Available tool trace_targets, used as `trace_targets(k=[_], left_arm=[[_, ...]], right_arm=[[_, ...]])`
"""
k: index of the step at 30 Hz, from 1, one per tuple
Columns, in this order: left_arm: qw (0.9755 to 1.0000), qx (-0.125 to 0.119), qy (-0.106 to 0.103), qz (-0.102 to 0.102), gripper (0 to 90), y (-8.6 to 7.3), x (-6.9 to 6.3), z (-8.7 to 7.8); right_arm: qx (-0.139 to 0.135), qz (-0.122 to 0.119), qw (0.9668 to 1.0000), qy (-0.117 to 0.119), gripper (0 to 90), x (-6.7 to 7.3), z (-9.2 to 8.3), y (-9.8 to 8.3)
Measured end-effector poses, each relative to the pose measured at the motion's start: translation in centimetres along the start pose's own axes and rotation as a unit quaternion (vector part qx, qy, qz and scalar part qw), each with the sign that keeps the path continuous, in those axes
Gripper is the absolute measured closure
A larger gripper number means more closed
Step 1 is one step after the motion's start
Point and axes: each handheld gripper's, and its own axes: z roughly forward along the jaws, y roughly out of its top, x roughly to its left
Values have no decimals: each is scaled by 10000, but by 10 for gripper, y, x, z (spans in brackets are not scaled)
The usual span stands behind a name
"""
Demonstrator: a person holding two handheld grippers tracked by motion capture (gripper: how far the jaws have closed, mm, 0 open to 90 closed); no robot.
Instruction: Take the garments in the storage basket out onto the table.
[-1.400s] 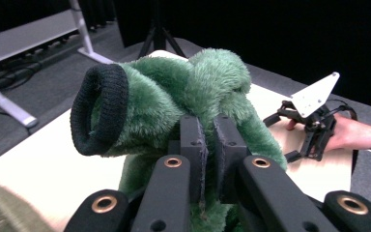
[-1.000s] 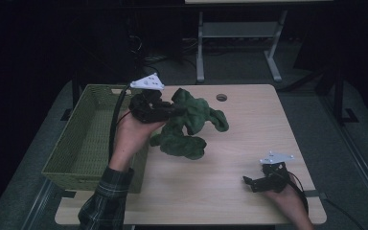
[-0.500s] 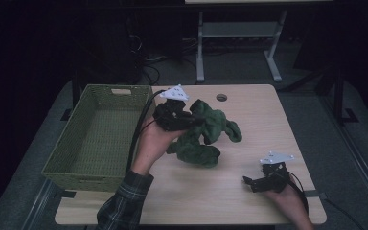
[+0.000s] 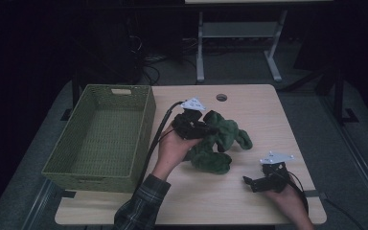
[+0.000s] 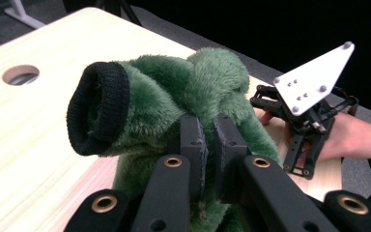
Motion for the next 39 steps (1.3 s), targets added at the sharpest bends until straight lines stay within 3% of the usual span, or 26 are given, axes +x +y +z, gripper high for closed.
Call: trace_targets(k=[13, 28, 32, 39], left_arm=[[9996, 255, 2, -141, 836, -28, 15, 49], [9978, 573, 32, -320, 814, -57, 35, 80], [9978, 600, 58, -281, 753, -61, 37, 83], [9986, 490, 67, -208, 530, -54, 31, 70]], right_arm=[[4, -9, 10000, -3, 0, 0, 0, 0], [5, -3, 10000, 0, 0, 0, 0, 0], [7, -7, 10000, -1, 0, 0, 0, 0], [5, -3, 10000, 1, 0, 0, 0, 0]])
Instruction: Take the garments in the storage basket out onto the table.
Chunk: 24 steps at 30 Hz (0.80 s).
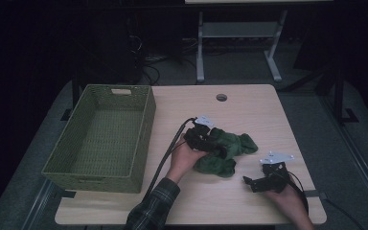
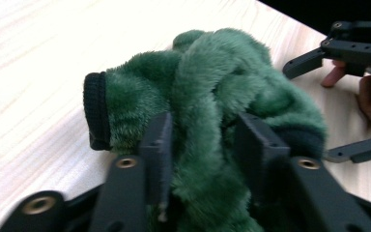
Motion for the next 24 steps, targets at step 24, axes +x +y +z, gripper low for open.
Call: trace_targets(k=[24], left_arm=[[9988, -173, -133, 447, 689, -29, -58, -40]], right_arm=[[1, -4, 10000, -3, 0, 0, 0, 0]])
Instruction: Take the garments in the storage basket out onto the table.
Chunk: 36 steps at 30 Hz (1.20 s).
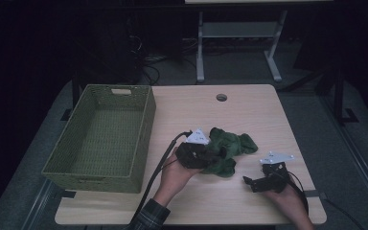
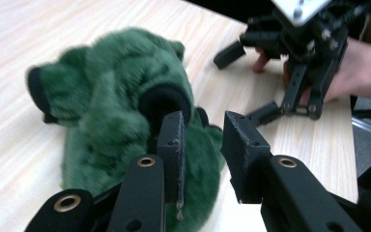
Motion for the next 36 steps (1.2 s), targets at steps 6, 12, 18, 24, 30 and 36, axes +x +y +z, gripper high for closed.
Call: trace_targets(k=[6, 12, 18, 24, 30, 36], left_arm=[[9997, 212, 109, 51, 585, -15, -4, 17], [9992, 338, 183, 84, 496, -22, 0, 29], [9989, 337, 321, 65, 483, -27, 7, 38], [9985, 346, 424, 22, 676, -28, 13, 39], [9987, 317, 394, 24, 832, -28, 15, 36], [9996, 138, 220, -84, 846, -25, 15, 24]], right_arm=[[2, -3, 10000, 1, 0, 0, 0, 0], [4, -6, 10000, 0, 0, 0, 0, 0], [3, -5, 10000, 0, 0, 0, 0, 0], [2, -2, 10000, -1, 0, 0, 0, 0], [0, -3, 10000, 0, 0, 0, 0, 0], [13, -7, 10000, -29, 20, 1, 0, 1]])
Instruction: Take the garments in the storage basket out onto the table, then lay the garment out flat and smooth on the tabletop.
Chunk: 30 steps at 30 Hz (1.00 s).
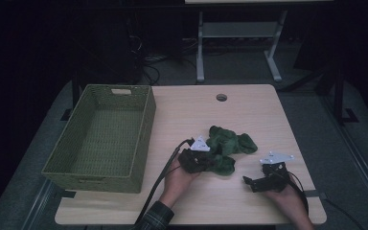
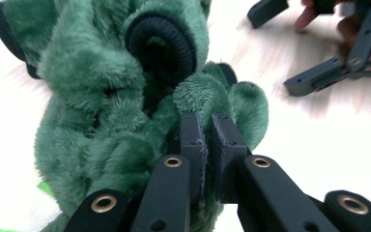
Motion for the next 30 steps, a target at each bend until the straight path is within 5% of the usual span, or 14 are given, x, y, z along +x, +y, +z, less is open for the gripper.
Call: trace_targets(k=[2, 24, 30], left_arm=[[9999, -69, -74, -29, 848, 2, 1, -6], [9994, -329, 80, -110, 853, 3, 10, -50], [9992, -354, 110, -138, 854, 1, 11, -55]], right_arm=[[19, -39, 10000, 73, 132, 2, -3, 2], [-182, -183, 9932, 1135, 427, 33, 15, 30], [-90, -248, 9931, 1144, 698, 36, 18, 32]])
